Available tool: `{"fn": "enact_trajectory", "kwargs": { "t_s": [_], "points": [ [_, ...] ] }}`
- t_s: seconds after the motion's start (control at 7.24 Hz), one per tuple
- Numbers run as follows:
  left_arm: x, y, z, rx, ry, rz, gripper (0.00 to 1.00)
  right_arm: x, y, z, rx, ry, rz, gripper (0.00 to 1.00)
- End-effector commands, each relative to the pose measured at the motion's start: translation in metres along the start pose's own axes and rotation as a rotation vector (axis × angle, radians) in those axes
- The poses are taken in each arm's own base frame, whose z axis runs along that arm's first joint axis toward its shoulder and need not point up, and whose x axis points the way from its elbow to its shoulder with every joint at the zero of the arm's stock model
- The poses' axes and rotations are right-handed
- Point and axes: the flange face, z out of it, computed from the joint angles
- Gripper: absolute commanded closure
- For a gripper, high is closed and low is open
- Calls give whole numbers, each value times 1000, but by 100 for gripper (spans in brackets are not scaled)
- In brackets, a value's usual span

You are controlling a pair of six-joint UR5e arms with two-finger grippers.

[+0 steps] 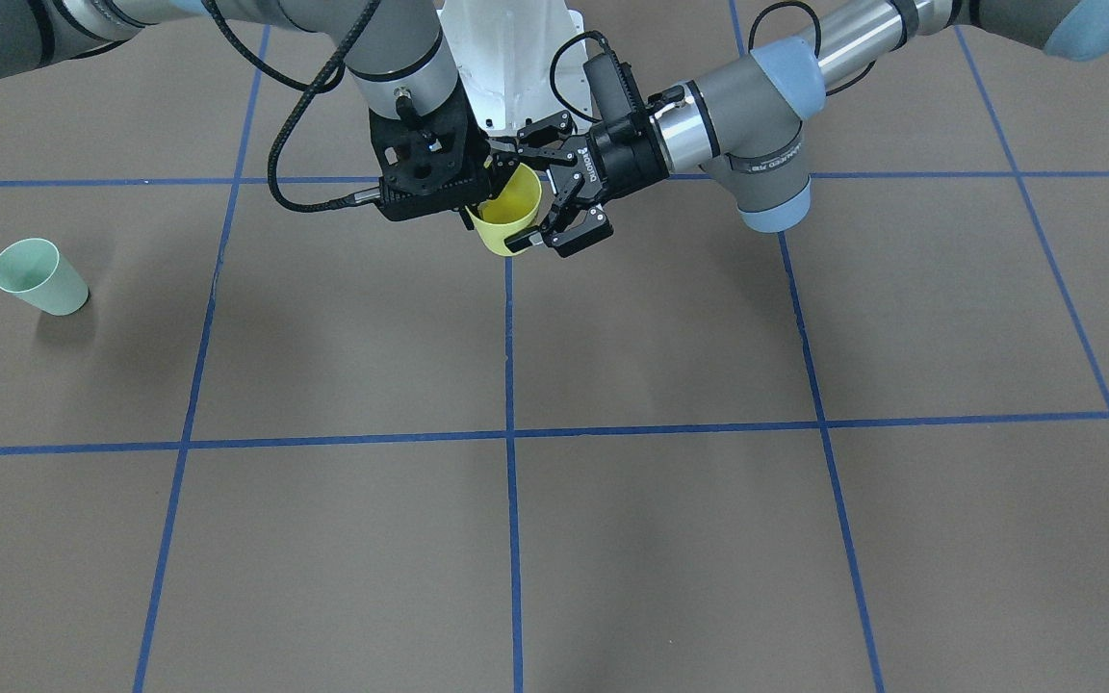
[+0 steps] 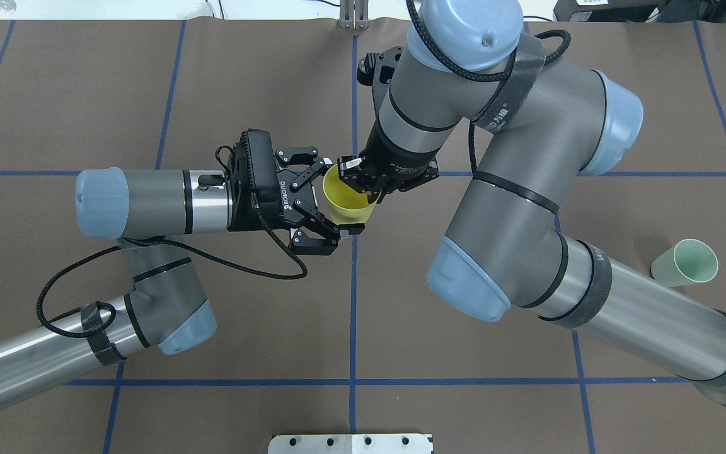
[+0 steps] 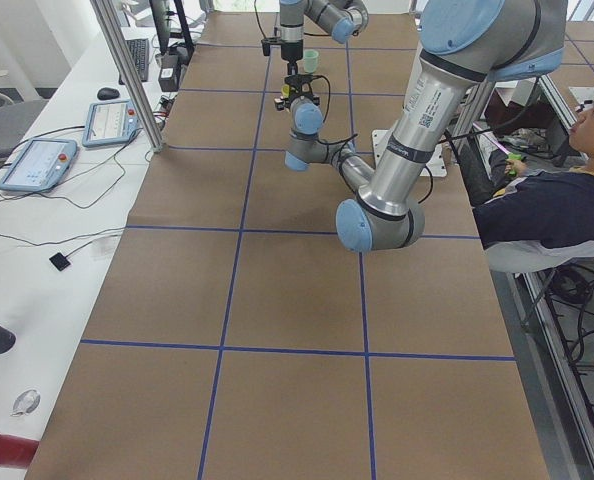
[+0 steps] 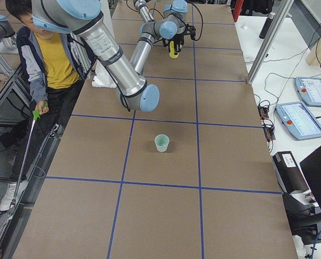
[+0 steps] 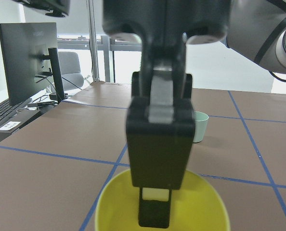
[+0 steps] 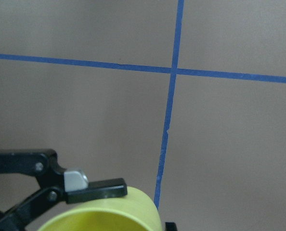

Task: Transfer and stack yellow cup on green cup

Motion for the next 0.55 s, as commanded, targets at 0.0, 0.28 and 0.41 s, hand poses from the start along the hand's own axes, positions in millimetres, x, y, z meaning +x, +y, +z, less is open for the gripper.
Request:
{"fn": "enact_trajectory", "kwargs": {
  "t_s": [0.0,0.28,0.41],
  "points": [
    [-1,-1,-1,0,-3,-7,0,0,1,-2,2,-3,-3,100],
    [-2,0,-2,-1,-3,-7,0,1,0,-3,2,-4,-1,100],
    [-2,0,-2,-1,-3,-7,0,7,-6,-8,12,-3,9,100]
  ]
}}
